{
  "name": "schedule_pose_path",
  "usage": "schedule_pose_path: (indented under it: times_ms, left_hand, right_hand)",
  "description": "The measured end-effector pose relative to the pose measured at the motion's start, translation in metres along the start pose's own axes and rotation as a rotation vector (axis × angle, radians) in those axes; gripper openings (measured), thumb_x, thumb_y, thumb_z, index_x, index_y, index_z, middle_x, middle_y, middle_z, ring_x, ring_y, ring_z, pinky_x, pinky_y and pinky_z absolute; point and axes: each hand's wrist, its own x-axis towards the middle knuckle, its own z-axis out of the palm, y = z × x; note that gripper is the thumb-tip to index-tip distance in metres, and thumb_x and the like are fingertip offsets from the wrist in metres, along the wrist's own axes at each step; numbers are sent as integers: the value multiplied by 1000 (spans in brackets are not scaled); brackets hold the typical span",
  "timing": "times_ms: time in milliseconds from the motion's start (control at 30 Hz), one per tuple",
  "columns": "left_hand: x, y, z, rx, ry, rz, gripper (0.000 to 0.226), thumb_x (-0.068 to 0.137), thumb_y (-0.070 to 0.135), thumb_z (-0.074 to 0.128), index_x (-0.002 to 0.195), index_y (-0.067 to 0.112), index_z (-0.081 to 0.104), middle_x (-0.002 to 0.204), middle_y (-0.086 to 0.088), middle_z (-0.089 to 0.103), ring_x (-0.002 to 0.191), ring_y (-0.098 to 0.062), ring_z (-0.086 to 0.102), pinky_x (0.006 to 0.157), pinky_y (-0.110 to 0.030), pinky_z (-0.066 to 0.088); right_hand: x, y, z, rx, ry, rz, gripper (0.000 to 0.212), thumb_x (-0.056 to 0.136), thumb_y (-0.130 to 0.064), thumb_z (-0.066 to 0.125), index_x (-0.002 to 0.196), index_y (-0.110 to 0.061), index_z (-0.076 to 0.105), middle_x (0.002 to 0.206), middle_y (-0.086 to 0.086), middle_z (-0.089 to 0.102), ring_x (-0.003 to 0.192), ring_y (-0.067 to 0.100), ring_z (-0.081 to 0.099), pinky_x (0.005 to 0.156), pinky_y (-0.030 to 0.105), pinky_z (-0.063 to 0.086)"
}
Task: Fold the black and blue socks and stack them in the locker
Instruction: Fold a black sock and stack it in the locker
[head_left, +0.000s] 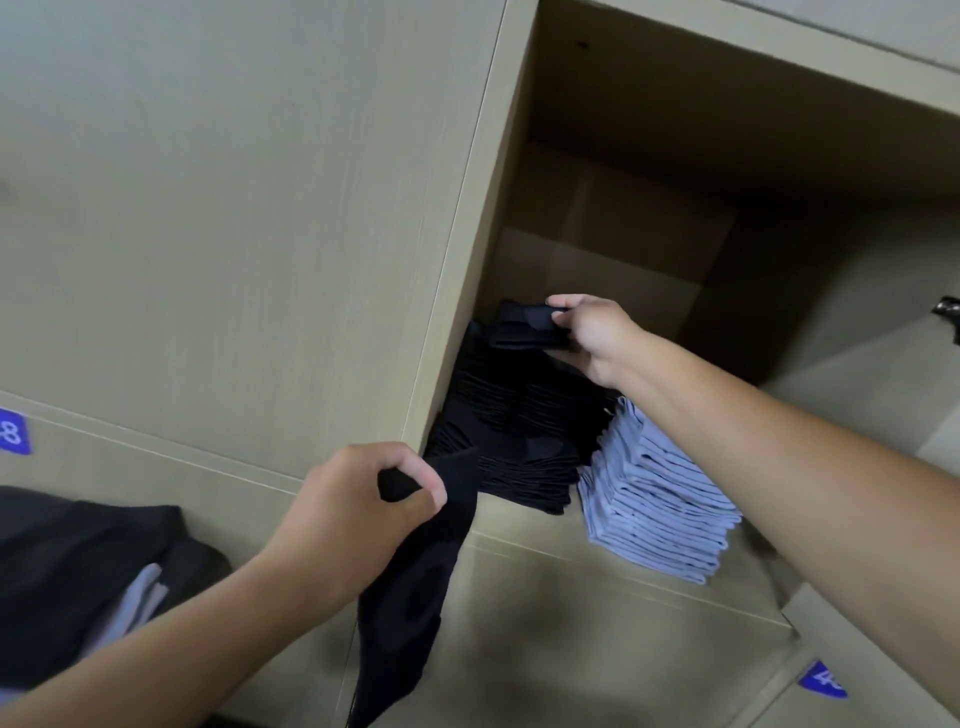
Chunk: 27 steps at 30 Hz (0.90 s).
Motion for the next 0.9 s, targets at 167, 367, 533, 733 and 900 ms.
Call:
schedule_pose_path:
  times_ms: [167, 367, 533, 733, 900]
  left_hand:
    - [3, -4, 3, -35, 30, -7, 7, 88, 27, 77, 86, 32, 73, 78, 10, 75, 69, -13, 71, 71, -35, 61]
    - [4, -10, 3, -32, 45, -16, 8, 87, 29, 78, 87, 35, 72, 81, 14, 74, 71, -7, 70, 66, -25, 55]
    - [4, -11, 4, -34, 39, -14, 8, 86, 32, 78, 88, 36, 72, 84, 7, 74, 66, -18, 67, 61, -31, 54]
    - [6, -15, 4, -57, 18, -30, 8, 86, 32, 78, 88, 36, 72, 70, 13, 70, 55, -2, 60, 55, -18, 44]
    - [5, -14, 3, -55, 10, -32, 8, 87, 31, 78, 88, 37, 72, 76, 11, 73, 62, -5, 66, 58, -20, 48]
  right_hand:
    - [22, 4, 8, -29, -25, 54, 32, 100, 8, 48, 116, -16, 64, 110, 11, 62, 101, 26, 62, 65, 29, 53]
    - [39, 9, 22, -126, -8, 32, 33, 98, 10, 52, 106, -18, 66, 123, 14, 61, 108, 25, 59, 63, 27, 49]
    - [49, 14, 29, -218, -14, 16, 34, 97, 10, 54, 121, -11, 67, 119, 11, 61, 108, 22, 57, 59, 26, 48]
    - [62, 21, 29, -309, 24, -24, 23, 95, 8, 58, 107, -11, 65, 120, 13, 63, 115, 25, 61, 81, 33, 57]
    - [57, 14, 27, -605, -37, -78, 29, 95, -3, 66, 124, -4, 64, 111, 6, 59, 101, 17, 55, 73, 21, 48]
